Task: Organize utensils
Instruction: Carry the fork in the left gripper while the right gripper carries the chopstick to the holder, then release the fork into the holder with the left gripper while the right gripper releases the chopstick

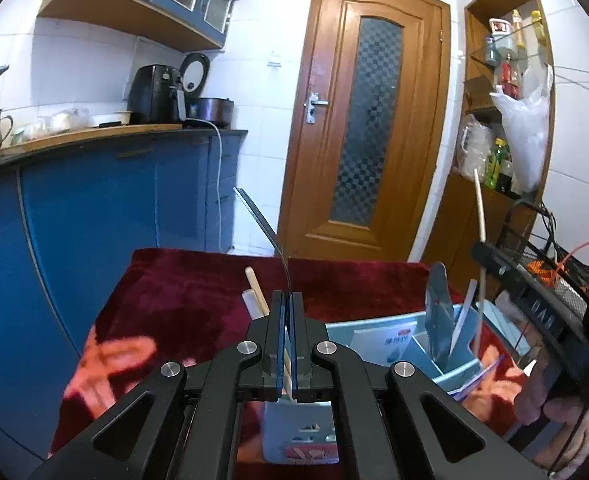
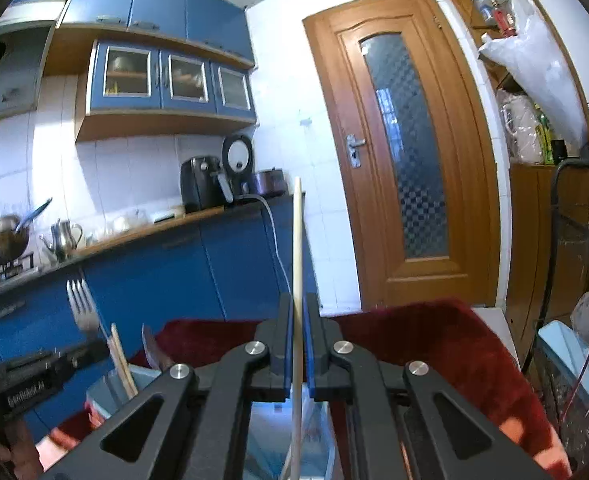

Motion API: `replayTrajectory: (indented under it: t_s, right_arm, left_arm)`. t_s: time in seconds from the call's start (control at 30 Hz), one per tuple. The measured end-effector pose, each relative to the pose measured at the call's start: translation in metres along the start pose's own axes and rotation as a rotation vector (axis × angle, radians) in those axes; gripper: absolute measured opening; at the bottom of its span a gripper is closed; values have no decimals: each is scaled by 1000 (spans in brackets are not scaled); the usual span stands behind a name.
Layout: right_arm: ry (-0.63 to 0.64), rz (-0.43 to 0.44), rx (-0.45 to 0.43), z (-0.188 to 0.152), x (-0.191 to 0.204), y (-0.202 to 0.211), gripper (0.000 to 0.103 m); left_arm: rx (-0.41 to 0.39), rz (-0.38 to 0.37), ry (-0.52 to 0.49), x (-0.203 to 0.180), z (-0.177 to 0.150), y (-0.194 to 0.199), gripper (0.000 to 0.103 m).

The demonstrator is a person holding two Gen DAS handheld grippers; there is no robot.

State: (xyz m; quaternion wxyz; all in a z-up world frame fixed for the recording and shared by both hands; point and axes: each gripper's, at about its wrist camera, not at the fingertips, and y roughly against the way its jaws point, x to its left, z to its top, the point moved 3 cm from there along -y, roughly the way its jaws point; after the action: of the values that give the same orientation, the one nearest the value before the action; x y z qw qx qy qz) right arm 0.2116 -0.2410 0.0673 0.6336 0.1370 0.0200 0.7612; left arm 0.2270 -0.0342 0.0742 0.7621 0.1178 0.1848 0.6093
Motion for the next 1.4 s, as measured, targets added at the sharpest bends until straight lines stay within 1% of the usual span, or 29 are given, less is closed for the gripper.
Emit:
replayTrajectory:
  t_s: [0.13,0.33,0.5,0.63,0.67,0.73,0.77,0.8,0.93,1.0,1.07,1.17,1.27,1.4]
  right_arm:
    - [33,7,22,-7,4,9,6]
    - [52,-9,64,-14,1,19,7]
    - [32,5,112,-22,-3,24,7]
    - [28,14,144,-31,-3,28,7]
    - [29,13,152,-34,-3,29,7]
    - [25,16,162,-36,-3,30,13]
    - [20,16,164,-36,-3,31,18]
    - [18,18,166,-36,-3,33,21]
    - [6,22,163,-35,-5,39,22]
    - [-7,24,168,-34,-6,42,26]
    - [-16,24,172,-34,-8,47,27]
    - [-30,26,177,-33,-9,57,27]
    - [-30,21,178,-31,-10,66,27]
    - [-57,26,209,-32,-8,82,27]
  left_arm:
    - [13,-13,-9,-4,-7,2,2]
    - [30,-29,-23,-11,-14,7,2]
    - [55,-45,-22,-16,-23,12,2]
    - [56,-48,-23,-19,-26,18,3]
    - [60,-49,-23,-20,-26,19,3]
    - [69,-55,-19,-20,-26,21,5]
    - [72,-58,-17,-21,-26,22,6]
    - [75,-58,-15,-21,-26,23,7]
    - [88,-64,-16,-24,-27,30,8]
    - [91,-64,-17,-24,-28,34,9]
    - [95,-68,-11,-24,-29,39,9]
    - [101,-83,-3,-25,-29,48,9]
    - [99,-82,-13,-26,-29,59,10]
    - [121,-91,-5,-25,-32,72,10]
